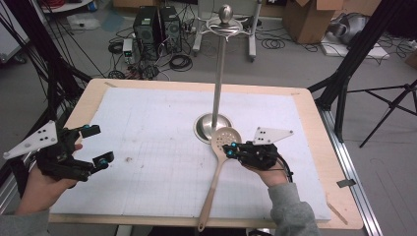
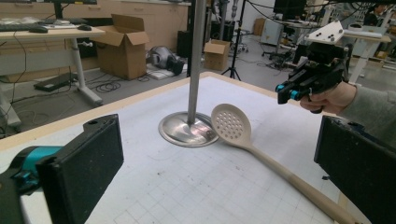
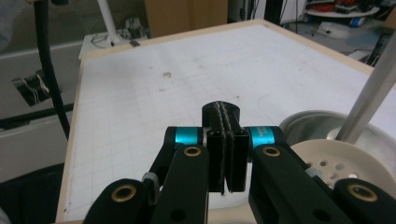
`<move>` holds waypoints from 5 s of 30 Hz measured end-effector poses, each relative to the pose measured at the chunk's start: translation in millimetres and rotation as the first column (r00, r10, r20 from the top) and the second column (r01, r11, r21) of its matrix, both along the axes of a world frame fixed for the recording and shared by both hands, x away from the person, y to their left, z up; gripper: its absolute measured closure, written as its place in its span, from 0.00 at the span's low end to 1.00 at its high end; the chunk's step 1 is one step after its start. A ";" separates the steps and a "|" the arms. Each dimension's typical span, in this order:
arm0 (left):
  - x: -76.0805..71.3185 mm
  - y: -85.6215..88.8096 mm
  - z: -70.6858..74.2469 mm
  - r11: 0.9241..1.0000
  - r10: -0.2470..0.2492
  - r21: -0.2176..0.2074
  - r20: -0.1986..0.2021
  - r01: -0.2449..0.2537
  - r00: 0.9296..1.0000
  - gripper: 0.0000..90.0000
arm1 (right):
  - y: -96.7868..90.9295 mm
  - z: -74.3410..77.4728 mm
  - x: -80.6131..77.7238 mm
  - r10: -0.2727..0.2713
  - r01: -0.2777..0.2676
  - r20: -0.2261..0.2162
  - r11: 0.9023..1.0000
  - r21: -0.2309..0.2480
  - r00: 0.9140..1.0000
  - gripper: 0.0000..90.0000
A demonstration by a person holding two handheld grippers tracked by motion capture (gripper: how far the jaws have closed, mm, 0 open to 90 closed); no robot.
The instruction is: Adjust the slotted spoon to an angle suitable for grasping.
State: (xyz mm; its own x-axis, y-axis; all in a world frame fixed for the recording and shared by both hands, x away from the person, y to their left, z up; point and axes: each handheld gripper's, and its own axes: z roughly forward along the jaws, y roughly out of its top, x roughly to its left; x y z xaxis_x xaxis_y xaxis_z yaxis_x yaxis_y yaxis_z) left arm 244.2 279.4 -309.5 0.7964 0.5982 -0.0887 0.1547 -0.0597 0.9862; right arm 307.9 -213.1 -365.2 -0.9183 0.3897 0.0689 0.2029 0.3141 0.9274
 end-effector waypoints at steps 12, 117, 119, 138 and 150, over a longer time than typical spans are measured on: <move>-3.1 1.6 -3.3 1.000 0.008 0.015 -0.012 -0.008 1.000 0.02 | 18.5 -17.1 8.2 0.036 -0.037 -0.019 0.998 -0.049 0.999 0.99; 8.8 -15.8 -14.3 0.999 -0.032 0.043 -0.054 0.034 0.998 0.02 | -41.8 -77.7 15.4 -0.137 0.087 -0.138 0.944 -0.318 0.981 1.00; 10.2 -17.9 -14.8 0.998 -0.036 0.043 -0.056 0.038 0.998 0.02 | -49.2 -78.1 14.3 -0.155 0.104 -0.142 0.945 -0.310 0.978 1.00; 18.1 -31.2 -16.5 0.996 -0.068 0.047 -0.064 0.071 0.996 0.02 | -81.4 -80.1 5.9 -0.253 0.204 -0.147 0.936 -0.286 0.956 1.00; 24.0 -36.3 -15.5 0.995 -0.083 0.042 -0.063 0.086 0.995 0.02 | -87.7 -59.2 -32.6 -0.195 0.171 -0.118 0.967 -0.188 0.974 1.00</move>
